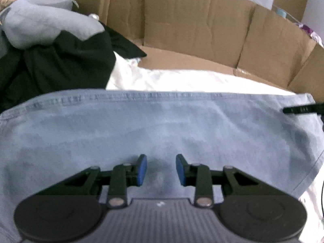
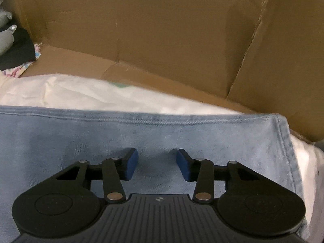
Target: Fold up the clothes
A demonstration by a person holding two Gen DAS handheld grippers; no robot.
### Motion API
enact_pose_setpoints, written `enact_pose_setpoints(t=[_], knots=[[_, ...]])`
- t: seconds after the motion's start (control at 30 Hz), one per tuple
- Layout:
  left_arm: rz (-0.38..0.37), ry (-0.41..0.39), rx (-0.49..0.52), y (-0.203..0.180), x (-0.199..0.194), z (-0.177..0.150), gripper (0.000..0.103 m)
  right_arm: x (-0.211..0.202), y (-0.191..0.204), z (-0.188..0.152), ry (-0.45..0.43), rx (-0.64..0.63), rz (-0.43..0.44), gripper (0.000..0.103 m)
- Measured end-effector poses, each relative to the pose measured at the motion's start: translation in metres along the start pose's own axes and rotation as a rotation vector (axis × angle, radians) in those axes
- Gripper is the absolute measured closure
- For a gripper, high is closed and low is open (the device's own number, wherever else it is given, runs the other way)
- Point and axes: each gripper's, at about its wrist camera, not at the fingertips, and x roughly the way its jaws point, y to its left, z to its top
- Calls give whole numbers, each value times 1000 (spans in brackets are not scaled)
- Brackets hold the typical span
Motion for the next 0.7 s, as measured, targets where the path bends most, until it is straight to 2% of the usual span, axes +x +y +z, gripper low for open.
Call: enact_pose_setpoints(t=[0.07,0.17,0.37,0.47,0.53,0.7], knots=[[11,13,11,-1,2,-3,69,7,-9,-1,-7,44,-24,37],[25,26,8,4,3,-6,69,16,-14,6,-24,96,-39,32],[48,21,-19,12,-7,-3,69,24,-28,24,-13,124,-32,33],[59,19,-45,18,-11,0,67,6,-41,17,-14,81,-13,37],[71,19,-53,23,-13,1,62,-6,-50,12,-15,53,0,37],[83,8,-49,30,-31,-3,62,-38,-80,-17,8,24,32,39]])
